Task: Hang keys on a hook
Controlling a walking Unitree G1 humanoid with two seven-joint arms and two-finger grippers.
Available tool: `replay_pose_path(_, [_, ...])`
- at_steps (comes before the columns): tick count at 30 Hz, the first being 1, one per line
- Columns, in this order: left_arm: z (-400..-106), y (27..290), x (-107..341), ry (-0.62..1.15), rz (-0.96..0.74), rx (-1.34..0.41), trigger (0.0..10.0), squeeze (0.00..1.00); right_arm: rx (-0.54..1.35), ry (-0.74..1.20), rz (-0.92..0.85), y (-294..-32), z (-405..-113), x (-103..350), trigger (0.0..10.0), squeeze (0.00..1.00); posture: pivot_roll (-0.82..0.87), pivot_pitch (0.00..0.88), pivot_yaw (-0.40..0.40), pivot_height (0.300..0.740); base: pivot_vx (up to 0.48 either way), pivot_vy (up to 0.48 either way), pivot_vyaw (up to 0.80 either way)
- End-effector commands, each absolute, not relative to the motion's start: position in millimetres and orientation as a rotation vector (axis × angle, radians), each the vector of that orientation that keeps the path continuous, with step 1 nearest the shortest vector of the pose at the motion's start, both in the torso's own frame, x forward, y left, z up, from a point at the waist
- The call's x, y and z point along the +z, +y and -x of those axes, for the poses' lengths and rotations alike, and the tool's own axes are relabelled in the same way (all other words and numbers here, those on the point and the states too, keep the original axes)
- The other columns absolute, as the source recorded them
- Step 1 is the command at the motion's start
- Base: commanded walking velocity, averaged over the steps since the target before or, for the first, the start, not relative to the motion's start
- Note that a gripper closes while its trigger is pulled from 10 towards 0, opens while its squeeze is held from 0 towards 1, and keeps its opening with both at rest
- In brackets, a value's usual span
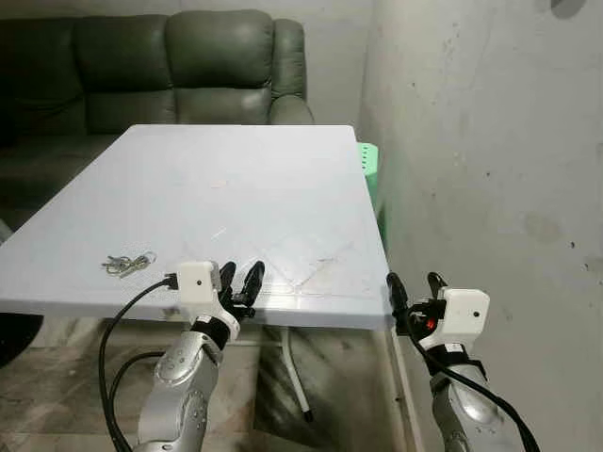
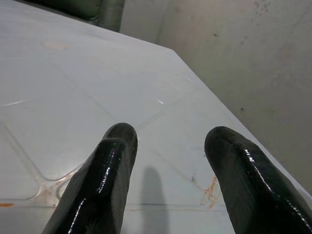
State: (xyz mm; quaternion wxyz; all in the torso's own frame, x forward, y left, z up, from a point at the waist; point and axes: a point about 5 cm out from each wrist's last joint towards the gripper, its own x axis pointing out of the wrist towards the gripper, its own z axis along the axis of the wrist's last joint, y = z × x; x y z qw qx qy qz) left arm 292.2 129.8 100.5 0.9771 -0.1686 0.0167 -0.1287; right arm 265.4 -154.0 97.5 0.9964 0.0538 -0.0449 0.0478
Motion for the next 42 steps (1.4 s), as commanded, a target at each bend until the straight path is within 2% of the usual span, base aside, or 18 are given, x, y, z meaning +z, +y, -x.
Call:
replay_pose_path(1, [-294,133,106,0.021,0.342,-0.249,10.0,0.00,0.113,-0.110,-0.112,-152,-266,104,10.0,0.00,-0.01,0.000,-0.007,0.740,0.000,0.270,0.00])
replay_pose_path(42, [-294,135,106,0.036,0.350,-0.243,10.0,0.00,0.169,-0.089,-0.141,-141,-262,101,10.0,0.00,0.00,0.000,-0.017,0.740,0.000,0.442,0.00])
